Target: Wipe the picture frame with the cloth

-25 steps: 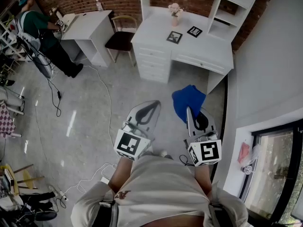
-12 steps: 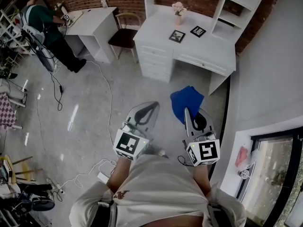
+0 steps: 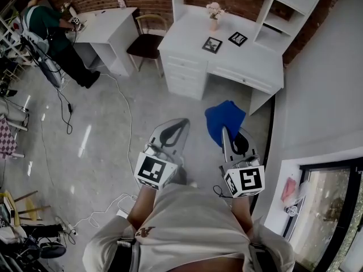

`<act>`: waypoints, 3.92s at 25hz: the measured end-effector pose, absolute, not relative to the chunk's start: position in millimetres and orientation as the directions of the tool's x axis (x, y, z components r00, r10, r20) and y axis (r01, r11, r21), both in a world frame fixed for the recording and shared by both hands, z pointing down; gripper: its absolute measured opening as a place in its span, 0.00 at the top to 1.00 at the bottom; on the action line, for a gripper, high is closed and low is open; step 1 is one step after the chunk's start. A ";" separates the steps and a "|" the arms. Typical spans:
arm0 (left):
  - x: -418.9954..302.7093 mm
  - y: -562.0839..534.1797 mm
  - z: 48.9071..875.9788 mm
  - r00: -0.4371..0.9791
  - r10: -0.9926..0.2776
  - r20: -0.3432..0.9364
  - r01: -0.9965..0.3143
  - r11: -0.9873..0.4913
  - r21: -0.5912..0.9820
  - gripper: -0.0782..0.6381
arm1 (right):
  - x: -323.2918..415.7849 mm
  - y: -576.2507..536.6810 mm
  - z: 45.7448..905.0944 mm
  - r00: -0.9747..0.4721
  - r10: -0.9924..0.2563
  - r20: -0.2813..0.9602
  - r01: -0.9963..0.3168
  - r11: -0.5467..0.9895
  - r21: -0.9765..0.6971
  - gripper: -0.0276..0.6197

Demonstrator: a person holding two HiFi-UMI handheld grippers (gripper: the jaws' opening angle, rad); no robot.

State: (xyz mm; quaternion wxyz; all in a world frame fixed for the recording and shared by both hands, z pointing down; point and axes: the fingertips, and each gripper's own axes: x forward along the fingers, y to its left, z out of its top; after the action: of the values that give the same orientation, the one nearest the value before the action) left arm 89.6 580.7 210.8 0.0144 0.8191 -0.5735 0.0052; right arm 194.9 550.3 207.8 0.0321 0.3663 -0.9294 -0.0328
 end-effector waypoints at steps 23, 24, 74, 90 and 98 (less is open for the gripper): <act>10.5 465.9 220.0 0.479 -0.878 0.013 -0.877 -0.478 0.045 0.89 | 114.8 450.2 214.5 -0.626 -0.776 0.079 -0.769 0.630 0.107 0.91; 8.2 462.6 220.8 0.482 -0.876 0.014 -0.876 -0.480 0.047 0.89 | 112.7 447.5 214.9 -0.622 -0.778 0.081 -0.771 0.628 0.104 0.91; 26.5 200.3 217.8 0.388 -0.921 0.038 -0.921 -0.389 0.002 0.89 | 130.1 173.3 217.9 -0.699 -0.714 0.052 -0.712 0.700 0.053 0.91; 23.1 136.8 228.4 0.399 -0.916 0.044 -0.917 -0.399 0.011 0.89 | 116.9 115.1 224.0 -0.683 -0.728 0.057 -0.726 0.686 0.050 0.91; 6.4 93.9 244.5 0.445 -0.894 0.056 -0.896 -0.444 0.026 0.89 | 100.5 75.4 238.7 -0.655 -0.751 0.083 -0.750 0.660 0.051 0.91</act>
State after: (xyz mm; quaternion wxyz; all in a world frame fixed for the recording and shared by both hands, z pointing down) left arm 6.4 93.9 244.5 0.0259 0.8496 -0.5265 0.0167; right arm 100.5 75.4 238.7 0.0485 0.4125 -0.9097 -0.0059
